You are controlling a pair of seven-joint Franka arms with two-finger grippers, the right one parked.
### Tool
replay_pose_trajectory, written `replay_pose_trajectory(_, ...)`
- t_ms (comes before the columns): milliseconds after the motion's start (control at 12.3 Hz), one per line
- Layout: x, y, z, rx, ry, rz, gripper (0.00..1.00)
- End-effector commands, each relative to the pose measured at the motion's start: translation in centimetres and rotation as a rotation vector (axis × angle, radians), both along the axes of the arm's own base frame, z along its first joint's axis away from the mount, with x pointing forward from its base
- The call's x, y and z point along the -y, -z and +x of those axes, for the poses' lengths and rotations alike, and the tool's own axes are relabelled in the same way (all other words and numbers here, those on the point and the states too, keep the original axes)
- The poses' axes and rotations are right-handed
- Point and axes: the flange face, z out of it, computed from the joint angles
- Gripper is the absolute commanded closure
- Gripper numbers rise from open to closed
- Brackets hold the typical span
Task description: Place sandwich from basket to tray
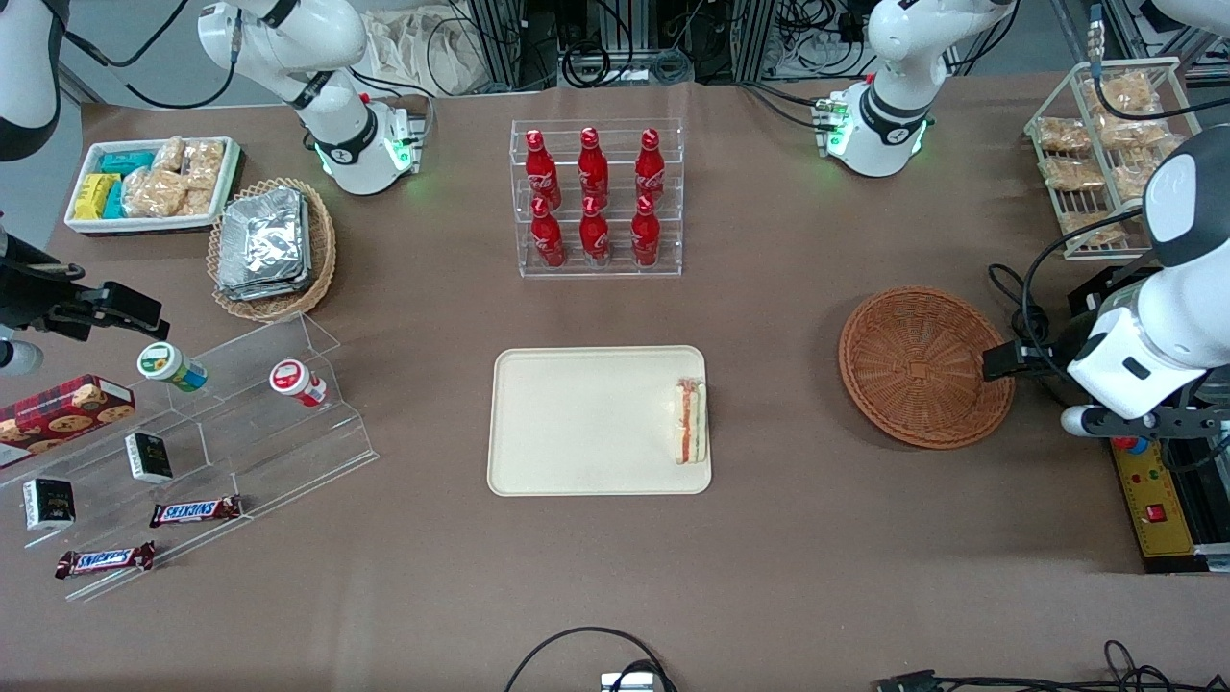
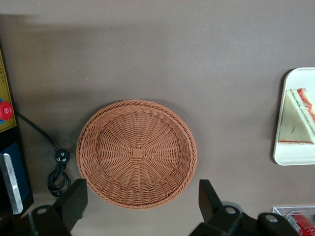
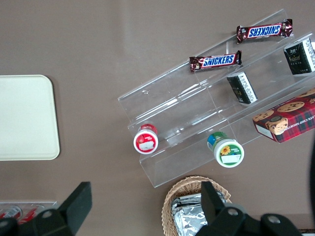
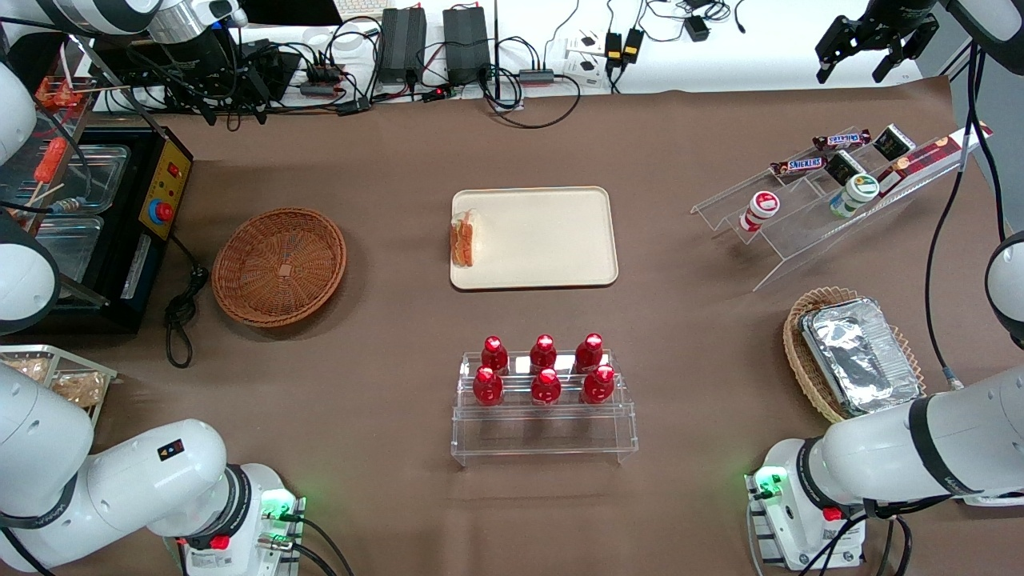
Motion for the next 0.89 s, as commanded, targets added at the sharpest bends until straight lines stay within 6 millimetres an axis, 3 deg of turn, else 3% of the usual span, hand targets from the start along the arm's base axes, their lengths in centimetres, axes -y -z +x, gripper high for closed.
replay_pose_trajectory(0, -0.7, -0.1, 0.2, -0.019, -0.030, -0.006, 0.00)
replay_pose_trajectory(324, -0.6, -0.2, 0.1, -0.019, -0.025, -0.006, 0.00)
replay_pose_trajectory(568, 0.6, 0.1, 0.3, -0.019, -0.007, 0.020, 0.00)
replay_pose_trajectory(811, -1.0, 0.7, 0.4, -0.034, 0.060, 0.056, 0.00)
